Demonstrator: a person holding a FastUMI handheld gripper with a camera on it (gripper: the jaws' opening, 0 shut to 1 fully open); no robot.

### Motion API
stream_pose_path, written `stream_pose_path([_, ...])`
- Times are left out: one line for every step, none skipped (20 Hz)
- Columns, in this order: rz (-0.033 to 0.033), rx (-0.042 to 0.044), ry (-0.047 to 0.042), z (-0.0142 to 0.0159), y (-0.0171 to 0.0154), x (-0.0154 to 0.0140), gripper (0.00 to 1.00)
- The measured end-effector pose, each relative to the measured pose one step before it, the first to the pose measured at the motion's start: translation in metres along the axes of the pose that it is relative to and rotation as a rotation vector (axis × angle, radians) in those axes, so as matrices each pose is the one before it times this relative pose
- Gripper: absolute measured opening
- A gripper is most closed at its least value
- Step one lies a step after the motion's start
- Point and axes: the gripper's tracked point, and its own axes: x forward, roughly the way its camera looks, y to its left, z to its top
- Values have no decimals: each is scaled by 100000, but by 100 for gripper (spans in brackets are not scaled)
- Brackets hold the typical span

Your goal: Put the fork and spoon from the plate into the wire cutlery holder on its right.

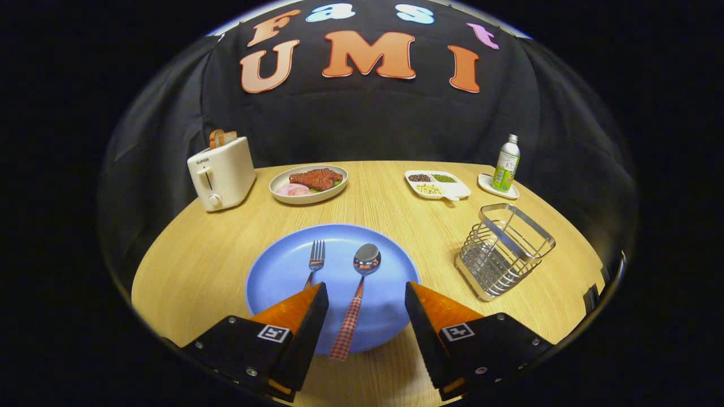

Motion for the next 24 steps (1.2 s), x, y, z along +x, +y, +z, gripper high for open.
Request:
stream_pose_path([172, -292, 1194, -384, 242, 152, 80])
stream_pose_path([-114, -646, 1194, -413, 249, 217, 76])
stream_pose_path([-227, -891, 1185, -370, 191, 142, 74])
stream_pose_path([-1, -657, 1213, -395, 225, 178, 70])
stream_pose_path([-301, -327, 1509, -252, 98, 166, 67])
stream_pose_path([-185, 705, 1416, -520, 86, 72, 61])
stream_pose_path([-411, 563, 107, 10, 49, 104, 57])
stream_pose_path([-701, 51, 352, -33, -127, 232, 51])
stream_pose_path([95, 236, 847, -211, 157, 46, 46])
stream_pose_path([121, 12, 975, -215, 160, 90, 38])
stream_pose_path([-891, -343, 692, -50, -227, -35, 33])
stream_pose_path([-175, 197, 163, 44, -39, 86, 22])
stream_pose_path([348, 911, 680, -75, 163, 155, 18])
stream_pose_path([-433, 913, 238, 53, -222, -59, 14])
stream_pose_path([-369, 394, 410, 57, -183, -14, 12])
stream_pose_path([204, 84, 300, 164, -191, -195, 8])
stream_pose_path([574, 285, -201, 355, -266, -340, 7])
stream_pose_path([874, 326, -411, 532, -184, -451, 6])
stream_pose_path([1049, 46, -186, 694, -344, -609, 6])
stream_pose_path([1049, 142, -406, 834, -349, -669, 6])
stream_pose_path([1061, -379, -4, 740, -577, -732, 6])
stream_pose_path([1260, -537, 265, 856, -632, -829, 6])
stream_pose_path([940, -922, 258, 837, -789, -932, 6])
stream_pose_path([683, -742, 80, 889, -986, -895, 6])
